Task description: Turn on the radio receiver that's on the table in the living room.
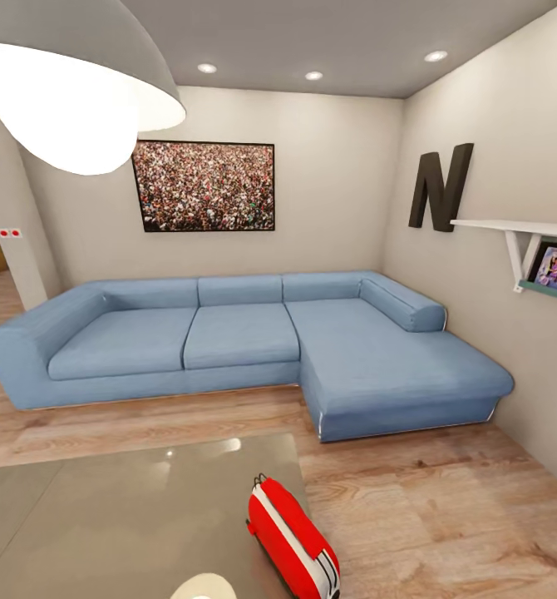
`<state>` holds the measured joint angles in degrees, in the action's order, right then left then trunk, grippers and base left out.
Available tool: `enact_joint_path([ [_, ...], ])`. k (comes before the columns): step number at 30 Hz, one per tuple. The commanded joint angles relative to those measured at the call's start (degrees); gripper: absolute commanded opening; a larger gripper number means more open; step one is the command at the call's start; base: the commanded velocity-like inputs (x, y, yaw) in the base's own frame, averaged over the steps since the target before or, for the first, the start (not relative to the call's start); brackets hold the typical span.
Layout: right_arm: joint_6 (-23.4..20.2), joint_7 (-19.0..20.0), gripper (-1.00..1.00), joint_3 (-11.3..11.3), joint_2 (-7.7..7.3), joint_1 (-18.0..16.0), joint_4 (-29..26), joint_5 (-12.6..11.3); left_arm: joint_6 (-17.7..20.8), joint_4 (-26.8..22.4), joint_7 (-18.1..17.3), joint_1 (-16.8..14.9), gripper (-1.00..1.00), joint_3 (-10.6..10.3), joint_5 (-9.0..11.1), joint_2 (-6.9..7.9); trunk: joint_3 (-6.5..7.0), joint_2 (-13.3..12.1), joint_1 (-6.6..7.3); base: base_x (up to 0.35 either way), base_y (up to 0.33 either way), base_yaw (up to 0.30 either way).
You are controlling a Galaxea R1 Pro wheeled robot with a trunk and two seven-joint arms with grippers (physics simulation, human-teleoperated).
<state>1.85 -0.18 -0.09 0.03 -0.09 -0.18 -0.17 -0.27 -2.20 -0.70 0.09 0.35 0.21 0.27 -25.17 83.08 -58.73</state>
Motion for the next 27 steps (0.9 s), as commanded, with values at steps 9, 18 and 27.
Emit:
enact_joint_path([
  [9,0.0,0.0,1.00,0.0,-0.02,0.0,0.0,0.0,0.0,0.0,0.0,0.0,1.00,0.0,0.0,-0.05,0.00,0.0,0.00,0.000,0.000,0.000],
  [18,-0.1,0.1,1.00,0.2,-0.13,0.0,0.0,0.3,0.0,0.0,0.2,0.0,1.00,-0.1,0.0,-0.09,0.00,0.0,0.00,0.000,0.000,0.000],
  [27,0.0,0.0,1.00,0.3,-0.53,0.0,0.0,0.3,0.0,-0.1,0.1,0.0,1.00,0.0,-0.1,-0.24,0.00,0.0,0.00,0.000,0.000,0.000],
])
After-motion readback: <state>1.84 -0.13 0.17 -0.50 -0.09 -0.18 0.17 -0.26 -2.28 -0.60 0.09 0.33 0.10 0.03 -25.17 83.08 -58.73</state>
